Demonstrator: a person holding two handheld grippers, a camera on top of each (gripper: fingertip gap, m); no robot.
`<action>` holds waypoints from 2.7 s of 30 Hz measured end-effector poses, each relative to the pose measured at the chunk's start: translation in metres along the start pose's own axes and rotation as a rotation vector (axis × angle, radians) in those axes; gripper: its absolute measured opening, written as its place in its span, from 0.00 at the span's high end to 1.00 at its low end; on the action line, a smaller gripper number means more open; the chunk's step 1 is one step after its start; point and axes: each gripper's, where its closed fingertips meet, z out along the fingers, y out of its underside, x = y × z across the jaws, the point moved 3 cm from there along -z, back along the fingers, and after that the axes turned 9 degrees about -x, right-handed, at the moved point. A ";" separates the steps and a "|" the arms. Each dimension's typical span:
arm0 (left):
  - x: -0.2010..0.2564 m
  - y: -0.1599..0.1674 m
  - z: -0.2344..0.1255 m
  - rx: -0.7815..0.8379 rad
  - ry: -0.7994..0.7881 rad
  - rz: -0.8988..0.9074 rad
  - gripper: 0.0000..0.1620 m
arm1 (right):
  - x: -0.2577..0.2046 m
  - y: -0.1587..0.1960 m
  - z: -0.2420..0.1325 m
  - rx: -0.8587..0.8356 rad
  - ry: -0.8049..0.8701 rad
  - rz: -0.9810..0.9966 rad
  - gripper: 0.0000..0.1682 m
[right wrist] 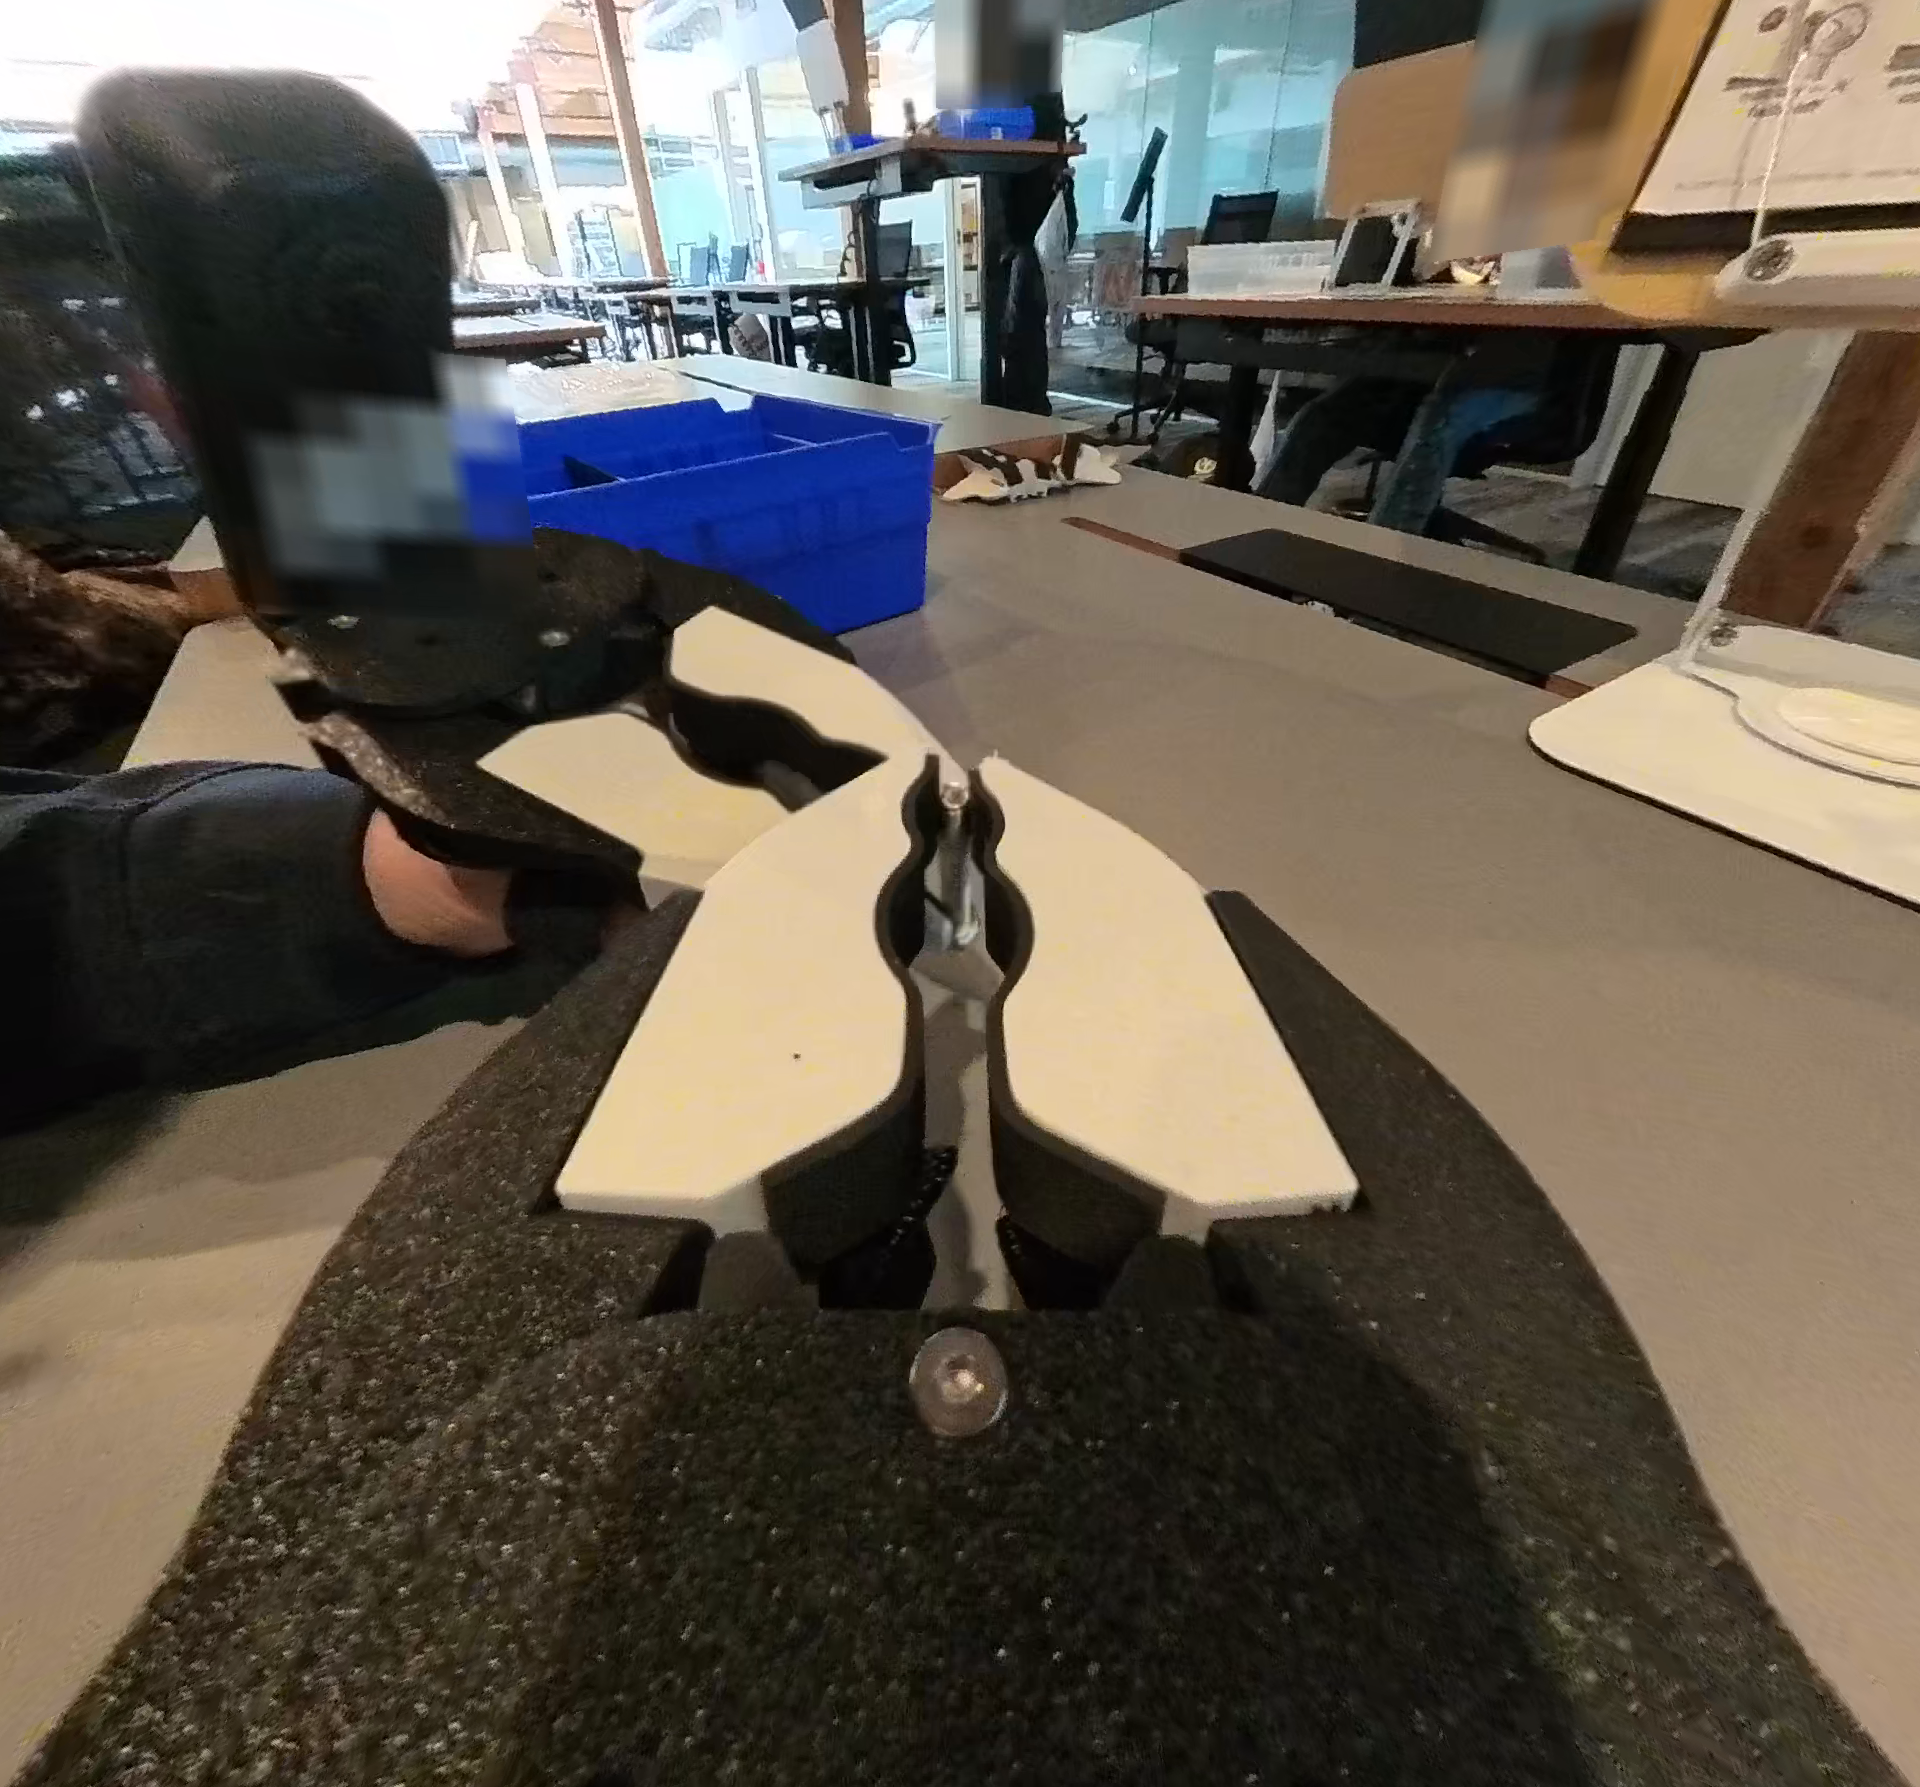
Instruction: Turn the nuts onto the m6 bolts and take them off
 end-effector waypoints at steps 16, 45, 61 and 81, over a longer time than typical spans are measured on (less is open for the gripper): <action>0.009 0.004 0.002 -0.046 0.011 0.049 0.93 | -0.005 -0.007 -0.003 0.104 -0.139 0.130 0.97; -0.045 0.045 -0.008 -0.359 -0.272 -0.082 0.93 | 0.016 -0.014 -0.017 0.205 0.296 -0.169 0.93; -0.041 0.043 -0.005 -0.354 -0.242 -0.056 0.94 | 0.006 0.023 0.046 -0.180 -0.039 0.339 0.79; -0.121 0.040 -0.002 -0.281 -0.397 -0.078 0.94 | -0.108 -0.173 0.090 -0.253 -0.369 -0.373 0.88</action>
